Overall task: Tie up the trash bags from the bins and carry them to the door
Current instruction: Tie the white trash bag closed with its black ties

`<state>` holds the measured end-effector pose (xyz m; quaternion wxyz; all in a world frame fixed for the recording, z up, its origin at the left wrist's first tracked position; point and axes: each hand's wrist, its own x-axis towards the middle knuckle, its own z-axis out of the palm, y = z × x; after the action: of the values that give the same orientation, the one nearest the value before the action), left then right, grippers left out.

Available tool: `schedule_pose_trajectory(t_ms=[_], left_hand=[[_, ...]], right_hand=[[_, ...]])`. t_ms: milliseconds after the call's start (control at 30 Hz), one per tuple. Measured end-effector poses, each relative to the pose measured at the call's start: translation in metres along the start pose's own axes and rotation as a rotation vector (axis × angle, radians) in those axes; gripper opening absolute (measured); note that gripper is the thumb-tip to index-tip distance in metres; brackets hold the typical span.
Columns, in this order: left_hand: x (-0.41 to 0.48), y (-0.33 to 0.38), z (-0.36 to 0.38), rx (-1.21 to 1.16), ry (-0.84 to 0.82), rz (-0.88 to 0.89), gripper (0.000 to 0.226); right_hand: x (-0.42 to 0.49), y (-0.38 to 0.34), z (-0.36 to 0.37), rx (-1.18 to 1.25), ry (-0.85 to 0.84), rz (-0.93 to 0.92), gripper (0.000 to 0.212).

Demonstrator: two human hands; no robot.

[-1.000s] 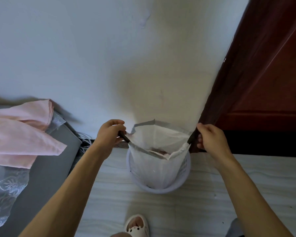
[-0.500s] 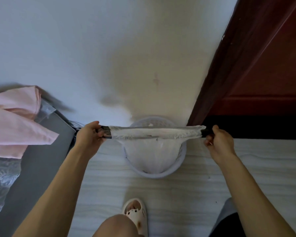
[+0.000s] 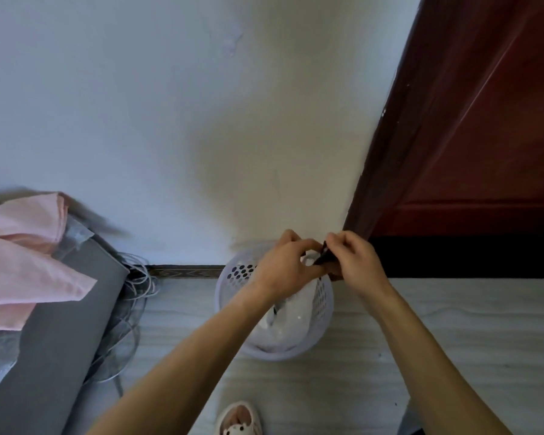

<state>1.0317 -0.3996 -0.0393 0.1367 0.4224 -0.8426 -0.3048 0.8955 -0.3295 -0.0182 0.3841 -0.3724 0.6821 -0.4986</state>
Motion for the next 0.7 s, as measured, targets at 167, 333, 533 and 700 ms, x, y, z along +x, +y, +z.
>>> schedule_pose_trajectory(t_ms=[167,333,533,700], left_hand=[[-0.004,-0.034,0.021,0.219,-0.047,-0.036,0.034],[-0.004,-0.045,0.027,0.405,0.003,0.103,0.036],[-0.018,-0.044,0.021,0.436,-0.067,0.079,0.048],[-0.033,-0.040,-0.047,-0.566,0.081,-0.356,0.021]], right_hand=[[0.001,0.006,-0.039,0.217,0.185,0.079,0.032],[0.001,0.019,-0.075,0.672,0.354,0.240,0.024],[-0.008,0.065,-0.076,0.948,0.555,0.386,0.023],[-0.005,0.062,-0.056,0.315,0.532,0.195,0.013]])
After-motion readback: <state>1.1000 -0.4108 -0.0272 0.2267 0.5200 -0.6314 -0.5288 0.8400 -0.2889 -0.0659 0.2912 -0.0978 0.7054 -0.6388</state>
